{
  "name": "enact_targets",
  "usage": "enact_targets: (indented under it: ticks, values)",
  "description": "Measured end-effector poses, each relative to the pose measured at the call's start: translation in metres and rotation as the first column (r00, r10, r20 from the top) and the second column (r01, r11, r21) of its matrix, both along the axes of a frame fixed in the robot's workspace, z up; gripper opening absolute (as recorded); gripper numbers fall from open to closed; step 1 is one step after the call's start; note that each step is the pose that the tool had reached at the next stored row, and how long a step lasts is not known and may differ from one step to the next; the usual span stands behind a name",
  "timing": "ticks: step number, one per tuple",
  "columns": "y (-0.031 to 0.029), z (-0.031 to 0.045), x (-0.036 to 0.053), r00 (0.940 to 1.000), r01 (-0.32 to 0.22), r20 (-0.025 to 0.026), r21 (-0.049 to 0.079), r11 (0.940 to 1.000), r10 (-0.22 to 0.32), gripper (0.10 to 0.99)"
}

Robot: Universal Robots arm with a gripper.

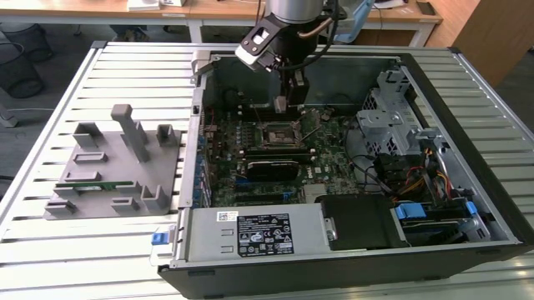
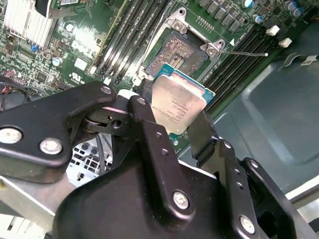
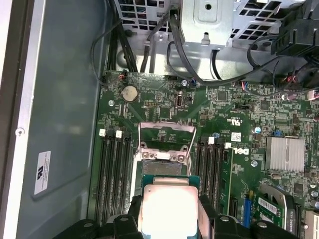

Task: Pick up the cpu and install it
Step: 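Place the cpu into insertion slot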

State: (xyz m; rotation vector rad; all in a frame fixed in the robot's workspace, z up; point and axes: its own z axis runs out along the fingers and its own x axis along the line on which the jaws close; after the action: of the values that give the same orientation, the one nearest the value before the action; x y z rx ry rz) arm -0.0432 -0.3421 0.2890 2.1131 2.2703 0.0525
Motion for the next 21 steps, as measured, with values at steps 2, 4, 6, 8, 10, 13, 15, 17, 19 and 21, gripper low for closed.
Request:
enact_targets:
  ticks: [2,4,6,8,10,13,15,17,19,21]
  values:
    - [0.0000,-0.0015,-0.0006,1.0000,0.001,0.0000,0.000,1.0000,-0.001,0.529]
    - [0.0000,-0.0031,-0.0013,1.0000,0.003,0.0000,0.000,1.0000,-0.003,0.529]
    - [0.0000,-0.0046,-0.0019,1.0000,0.005,0.0000,0.000,1.0000,-0.005,0.529]
    - [0.0000,-0.0062,-0.0022,1.0000,0.007,0.0000,0.000,1.0000,-0.007,0.529]
    - [0.0000,-0.0078,-0.0025,1.0000,0.008,0.0000,0.000,1.0000,-0.008,0.529]
    - [0.0000,0.0020,-0.0127,0.9967,0.081,0.0000,0.000,0.9967,-0.081,0.529]
    - [0.0000,0.0034,-0.0127,0.9967,0.081,0.0000,0.000,0.9967,-0.081,0.529]
    - [0.0000,0.0048,-0.0127,0.9967,0.081,0.0000,0.000,0.9967,-0.081,0.529]
    - [0.0000,0.0061,-0.0127,0.9967,0.081,0.0000,0.000,0.9967,-0.081,0.529]
    - [0.0000,0.0075,-0.0127,0.9967,0.081,0.0000,0.000,0.9967,-0.081,0.529]
